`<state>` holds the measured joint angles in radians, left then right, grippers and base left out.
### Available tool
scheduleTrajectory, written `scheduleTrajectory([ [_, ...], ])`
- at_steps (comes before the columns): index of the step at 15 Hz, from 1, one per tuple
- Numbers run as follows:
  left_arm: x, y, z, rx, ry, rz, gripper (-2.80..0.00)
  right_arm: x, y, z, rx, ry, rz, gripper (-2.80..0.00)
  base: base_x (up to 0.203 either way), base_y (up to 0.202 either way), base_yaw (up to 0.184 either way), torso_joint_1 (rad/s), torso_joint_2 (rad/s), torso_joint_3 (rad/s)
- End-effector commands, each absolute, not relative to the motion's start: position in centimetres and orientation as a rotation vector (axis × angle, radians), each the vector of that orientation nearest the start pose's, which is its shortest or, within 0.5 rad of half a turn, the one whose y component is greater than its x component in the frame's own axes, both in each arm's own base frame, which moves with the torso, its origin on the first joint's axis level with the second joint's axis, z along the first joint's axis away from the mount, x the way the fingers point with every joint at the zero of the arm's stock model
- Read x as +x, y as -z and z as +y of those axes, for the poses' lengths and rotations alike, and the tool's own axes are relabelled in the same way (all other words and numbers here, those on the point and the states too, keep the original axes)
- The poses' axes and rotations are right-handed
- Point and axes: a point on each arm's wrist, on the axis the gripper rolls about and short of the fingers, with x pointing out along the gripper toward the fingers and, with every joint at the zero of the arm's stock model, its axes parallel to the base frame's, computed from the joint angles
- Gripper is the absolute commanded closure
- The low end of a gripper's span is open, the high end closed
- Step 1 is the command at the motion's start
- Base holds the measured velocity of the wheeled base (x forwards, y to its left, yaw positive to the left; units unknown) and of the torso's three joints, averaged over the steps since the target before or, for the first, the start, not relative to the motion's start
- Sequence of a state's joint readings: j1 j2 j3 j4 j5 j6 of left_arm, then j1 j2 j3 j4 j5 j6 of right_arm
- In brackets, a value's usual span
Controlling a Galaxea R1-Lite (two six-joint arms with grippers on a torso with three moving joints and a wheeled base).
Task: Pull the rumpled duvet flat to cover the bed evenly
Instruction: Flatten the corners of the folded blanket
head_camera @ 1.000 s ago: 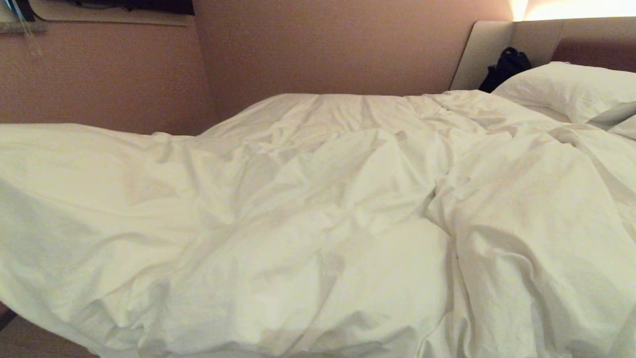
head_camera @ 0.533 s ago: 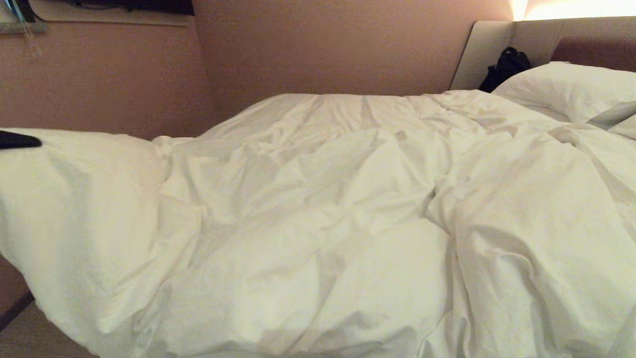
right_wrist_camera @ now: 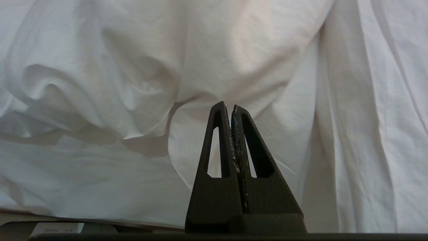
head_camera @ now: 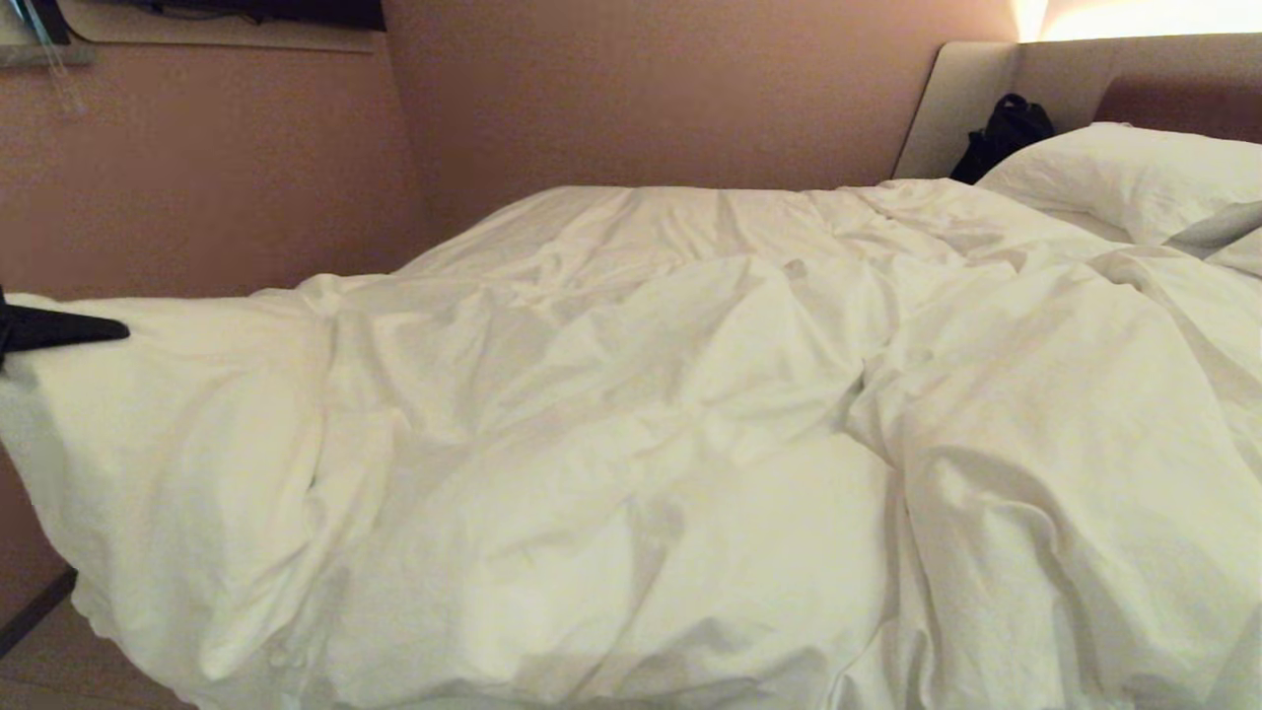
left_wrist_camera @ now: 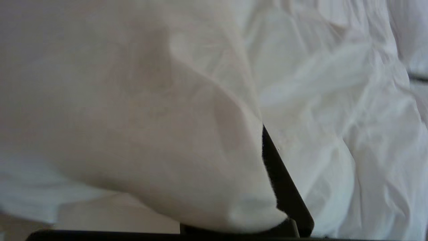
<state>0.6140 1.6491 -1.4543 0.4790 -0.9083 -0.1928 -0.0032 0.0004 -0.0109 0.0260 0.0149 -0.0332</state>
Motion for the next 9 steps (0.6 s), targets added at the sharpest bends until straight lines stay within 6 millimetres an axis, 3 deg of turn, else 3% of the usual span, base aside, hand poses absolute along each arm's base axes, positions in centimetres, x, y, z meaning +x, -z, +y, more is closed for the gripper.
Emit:
scheduleTrajectory([
  [1, 23.2, -27.9, 16.7, -0.679, 0.171, 0.498, 0.0, -2.4, -7.6, 0.0, -0.034, -0.013, 0.015, 0.0, 0.0, 0.0, 0.0, 0.0, 0.0, 0.0],
  [4, 22.9, -27.9, 19.7, -0.793, 0.064, 0.458, 0.0, -2.4, -7.6, 0.0, -0.034, -0.013, 0.015, 0.0, 0.0, 0.0, 0.0, 0.0, 0.0, 0.0],
  [6, 24.4, -27.4, 22.4, -0.894, -0.062, 0.404, 0.0, -2.4, -7.6, 0.0, -0.034, -0.013, 0.015, 0.0, 0.0, 0.0, 0.0, 0.0, 0.0, 0.0],
  [9, 27.2, -26.4, 25.9, -0.914, -0.22, 0.28, 0.0, -2.4, -7.6, 0.0, -0.034, -0.013, 0.015, 0.0, 0.0, 0.0, 0.0, 0.0, 0.0, 0.0],
])
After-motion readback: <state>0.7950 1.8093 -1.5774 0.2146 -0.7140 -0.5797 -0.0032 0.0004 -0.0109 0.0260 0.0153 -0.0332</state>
